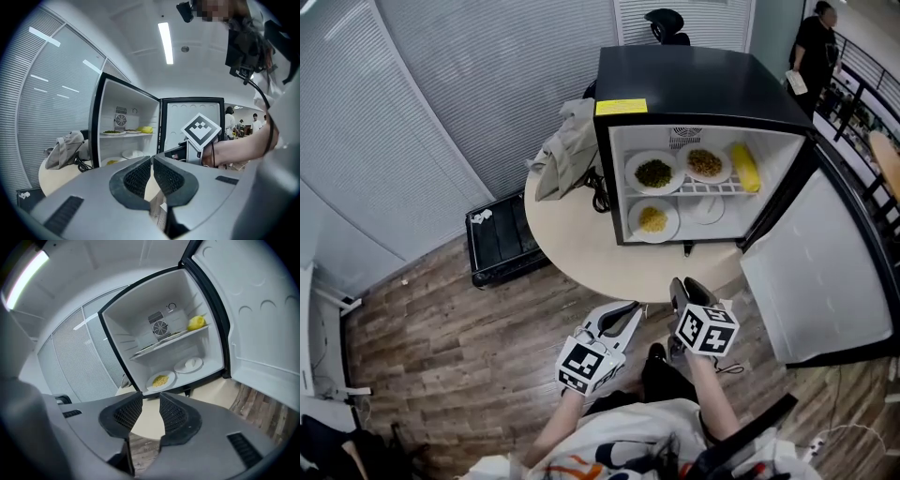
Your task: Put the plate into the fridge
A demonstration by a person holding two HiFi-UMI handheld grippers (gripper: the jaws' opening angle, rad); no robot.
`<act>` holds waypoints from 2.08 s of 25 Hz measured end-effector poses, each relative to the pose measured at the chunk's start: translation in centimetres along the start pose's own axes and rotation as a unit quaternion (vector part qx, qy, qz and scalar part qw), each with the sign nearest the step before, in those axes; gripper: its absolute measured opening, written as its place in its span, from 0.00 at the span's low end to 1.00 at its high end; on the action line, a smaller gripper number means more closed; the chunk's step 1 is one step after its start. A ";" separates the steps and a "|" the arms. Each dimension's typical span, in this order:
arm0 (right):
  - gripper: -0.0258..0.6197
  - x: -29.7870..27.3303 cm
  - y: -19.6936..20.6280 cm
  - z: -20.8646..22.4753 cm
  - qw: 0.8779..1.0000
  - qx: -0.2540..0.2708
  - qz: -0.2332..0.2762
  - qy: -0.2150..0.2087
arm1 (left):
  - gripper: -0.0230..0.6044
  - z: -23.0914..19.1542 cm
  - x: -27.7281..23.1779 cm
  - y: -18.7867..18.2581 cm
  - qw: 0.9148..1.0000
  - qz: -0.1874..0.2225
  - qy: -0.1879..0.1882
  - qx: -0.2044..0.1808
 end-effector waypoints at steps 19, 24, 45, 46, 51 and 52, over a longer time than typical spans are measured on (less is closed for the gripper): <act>0.20 8.2 6.5 -6.2 1.000 0.000 0.002 0.009 | 0.08 3.7 9.6 1.7 1.000 0.019 0.012 0.011; 0.20 9.7 7.5 -6.7 1.000 0.003 -0.005 0.013 | 0.08 4.8 10.3 1.7 0.999 0.024 0.020 0.017; 0.11 15.5 9.5 -4.8 1.000 -0.004 -0.027 -0.004 | 0.08 10.3 10.4 1.5 0.999 0.018 0.008 0.037; 0.11 16.2 9.4 -4.7 1.000 -0.003 -0.025 -0.006 | 0.08 10.9 10.5 1.5 0.999 0.018 0.006 0.038; 0.09 19.3 8.2 -4.1 1.000 0.015 -0.012 -0.025 | 0.08 13.5 10.4 1.2 0.999 0.020 -0.012 0.040; 0.09 19.9 8.1 -4.0 0.999 0.018 -0.010 -0.030 | 0.08 14.1 10.4 1.3 0.999 0.020 -0.015 0.041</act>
Point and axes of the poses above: the fingertips, and each gripper's own axes: x backward along the fingers, z to its right, y out of its underside, the point moved 1 cm from there along x, backward along the fingers, and after that the axes turned 11 degrees about -y, right-handed, at the moved point
